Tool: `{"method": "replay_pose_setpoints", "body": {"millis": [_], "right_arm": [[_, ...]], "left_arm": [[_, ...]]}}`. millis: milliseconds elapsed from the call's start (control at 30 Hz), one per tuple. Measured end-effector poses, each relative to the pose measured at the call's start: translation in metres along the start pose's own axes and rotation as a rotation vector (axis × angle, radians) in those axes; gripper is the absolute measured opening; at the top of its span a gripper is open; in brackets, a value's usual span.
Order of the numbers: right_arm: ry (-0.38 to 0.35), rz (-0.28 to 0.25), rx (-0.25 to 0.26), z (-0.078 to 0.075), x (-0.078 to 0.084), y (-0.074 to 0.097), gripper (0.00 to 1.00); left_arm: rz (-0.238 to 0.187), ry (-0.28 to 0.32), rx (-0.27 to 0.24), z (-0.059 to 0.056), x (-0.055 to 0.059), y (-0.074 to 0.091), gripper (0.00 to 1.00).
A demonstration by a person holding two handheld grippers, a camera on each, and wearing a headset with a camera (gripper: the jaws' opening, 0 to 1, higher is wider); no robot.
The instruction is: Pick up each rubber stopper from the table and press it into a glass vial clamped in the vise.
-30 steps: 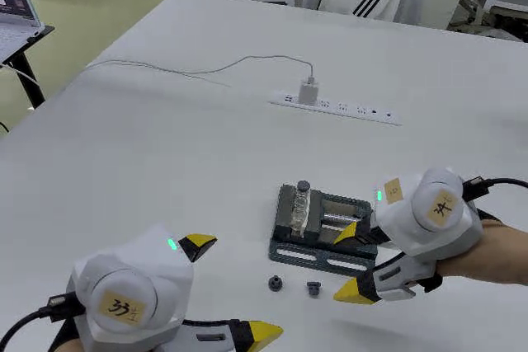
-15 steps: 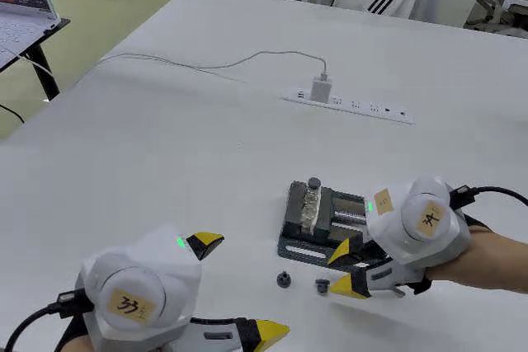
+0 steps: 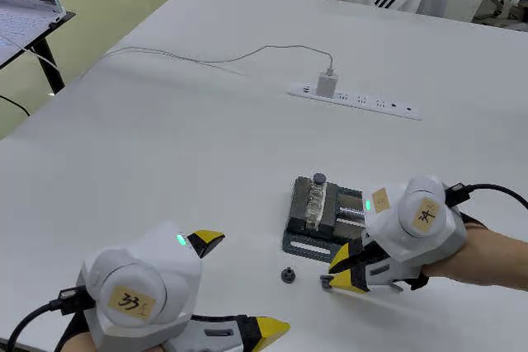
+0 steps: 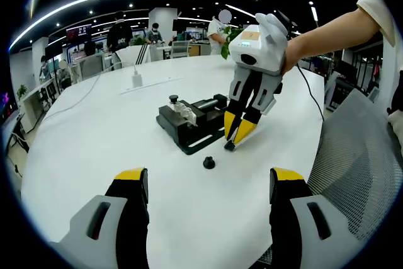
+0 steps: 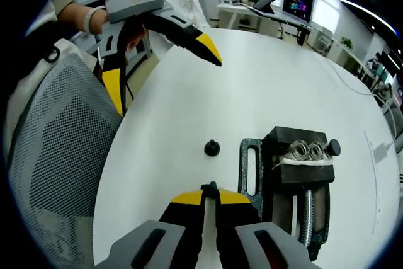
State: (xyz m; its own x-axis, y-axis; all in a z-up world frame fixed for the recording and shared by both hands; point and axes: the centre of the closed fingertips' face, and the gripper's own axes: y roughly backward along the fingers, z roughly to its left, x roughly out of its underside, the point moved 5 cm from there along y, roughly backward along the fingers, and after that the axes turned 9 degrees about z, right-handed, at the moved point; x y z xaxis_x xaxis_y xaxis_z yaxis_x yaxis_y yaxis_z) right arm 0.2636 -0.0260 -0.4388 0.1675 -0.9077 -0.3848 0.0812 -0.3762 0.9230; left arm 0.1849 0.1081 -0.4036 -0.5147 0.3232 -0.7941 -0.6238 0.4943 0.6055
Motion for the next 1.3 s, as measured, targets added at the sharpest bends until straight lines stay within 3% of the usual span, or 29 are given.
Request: {"method": "replay_pose_setpoints", "body": {"millis": [667,1067,1300], "right_arm": [[-0.047,-0.001,-0.023,-0.001,0.000,0.001,0.00],[-0.044,0.018,0.029,0.002,0.001,0.001,0.00],[-0.048,-0.005,0.062,0.008,-0.002,0.007,0.00]], "left_arm": [[0.003,0.004,0.010,-0.001,0.001,-0.003,0.77],[0.000,0.019,0.026,-0.006,0.001,-0.007,0.75],[0.007,0.066,0.053,-0.010,-0.001,-0.011,0.67]]}}
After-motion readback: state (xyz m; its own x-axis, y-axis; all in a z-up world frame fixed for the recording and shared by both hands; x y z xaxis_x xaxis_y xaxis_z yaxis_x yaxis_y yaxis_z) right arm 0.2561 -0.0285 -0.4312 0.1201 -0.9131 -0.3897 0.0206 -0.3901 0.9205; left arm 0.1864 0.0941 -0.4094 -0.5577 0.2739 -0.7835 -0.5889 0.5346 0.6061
